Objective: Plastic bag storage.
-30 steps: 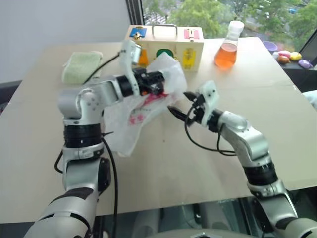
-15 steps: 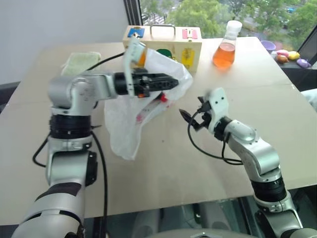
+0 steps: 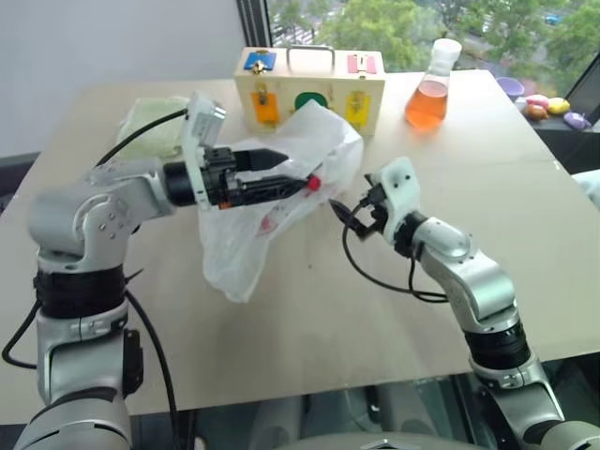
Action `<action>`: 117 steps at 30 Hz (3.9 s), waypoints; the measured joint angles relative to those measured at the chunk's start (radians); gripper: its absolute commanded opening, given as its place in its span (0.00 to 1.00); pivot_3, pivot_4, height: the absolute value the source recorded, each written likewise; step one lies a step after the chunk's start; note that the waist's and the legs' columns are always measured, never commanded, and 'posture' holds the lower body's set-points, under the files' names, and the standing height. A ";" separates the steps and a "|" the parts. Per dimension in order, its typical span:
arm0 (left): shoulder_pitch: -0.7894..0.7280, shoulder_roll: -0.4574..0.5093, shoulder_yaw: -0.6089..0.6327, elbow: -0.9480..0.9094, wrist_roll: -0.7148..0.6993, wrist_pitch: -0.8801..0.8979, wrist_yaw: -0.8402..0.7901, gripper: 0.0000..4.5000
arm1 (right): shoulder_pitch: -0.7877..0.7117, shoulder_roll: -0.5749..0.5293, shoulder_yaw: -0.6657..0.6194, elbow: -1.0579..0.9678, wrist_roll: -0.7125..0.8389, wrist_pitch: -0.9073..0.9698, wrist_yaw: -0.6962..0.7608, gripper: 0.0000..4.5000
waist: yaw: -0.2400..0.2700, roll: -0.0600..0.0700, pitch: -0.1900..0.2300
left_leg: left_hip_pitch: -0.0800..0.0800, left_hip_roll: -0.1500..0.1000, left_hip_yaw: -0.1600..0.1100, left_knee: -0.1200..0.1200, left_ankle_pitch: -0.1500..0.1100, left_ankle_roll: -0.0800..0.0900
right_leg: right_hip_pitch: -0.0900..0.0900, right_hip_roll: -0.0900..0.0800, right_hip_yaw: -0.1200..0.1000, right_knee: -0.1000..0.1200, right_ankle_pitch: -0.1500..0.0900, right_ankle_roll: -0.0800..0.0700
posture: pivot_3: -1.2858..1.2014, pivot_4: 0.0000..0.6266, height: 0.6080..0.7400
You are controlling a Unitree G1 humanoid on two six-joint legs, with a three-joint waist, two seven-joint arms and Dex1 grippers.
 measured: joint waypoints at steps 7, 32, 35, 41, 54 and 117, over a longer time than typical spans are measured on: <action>0.362 0.139 0.118 -0.162 -0.138 0.094 -0.072 0.98 | -0.132 0.113 -0.027 0.263 -0.051 -0.082 -0.077 1.00 | -0.024 0.000 -0.019 | -0.001 0.000 0.003 -0.002 0.002 -0.004 | -0.004 0.000 0.003 0.002 0.000 0.000 | 0.52 0.00 1.00; 0.375 -0.448 0.102 -0.129 0.182 -0.482 0.583 0.98 | 0.147 0.006 -0.165 -0.001 0.002 -0.182 -0.046 1.00 | -0.015 -0.005 -0.100 | 0.020 0.000 0.006 -0.007 0.000 -0.001 | 0.016 0.001 0.006 -0.002 0.000 -0.002 | 0.52 0.00 1.00; 0.420 -0.474 0.092 -0.151 0.191 -0.535 0.585 0.98 | 0.191 -0.006 -0.178 -0.032 0.012 -0.178 -0.039 1.00 | -0.013 -0.005 -0.104 | 0.024 0.000 0.007 -0.005 0.000 -0.001 | 0.020 0.002 0.007 -0.002 0.000 -0.002 | 0.52 0.00 1.00; 0.511 -0.496 0.015 -0.207 0.202 -0.566 0.576 0.98 | 0.254 -0.020 -0.171 -0.070 -0.011 -0.199 -0.046 1.00 | -0.014 -0.004 -0.109 | 0.038 0.002 0.008 -0.006 0.000 0.000 | 0.034 0.003 0.007 -0.006 -0.005 -0.001 | 0.52 0.00 1.00; 0.512 -0.519 0.012 -0.205 0.265 -0.585 0.671 0.98 | 0.325 -0.002 -0.189 -0.101 -0.056 -0.225 -0.125 1.00 | -0.012 -0.002 -0.112 | 0.038 0.002 0.008 -0.006 0.000 0.000 | 0.034 0.004 0.007 -0.006 -0.005 -0.001 | 0.52 0.00 1.00; 0.944 -0.333 0.165 -0.189 0.049 -0.758 0.310 0.54 | 0.333 -0.045 -0.103 -0.112 0.006 -0.225 0.045 1.00 | 0.012 0.003 -0.019 | 0.031 0.006 0.006 -0.012 -0.006 0.008 | 0.029 0.001 -0.001 -0.018 -0.010 -0.002 | 0.52 0.24 1.00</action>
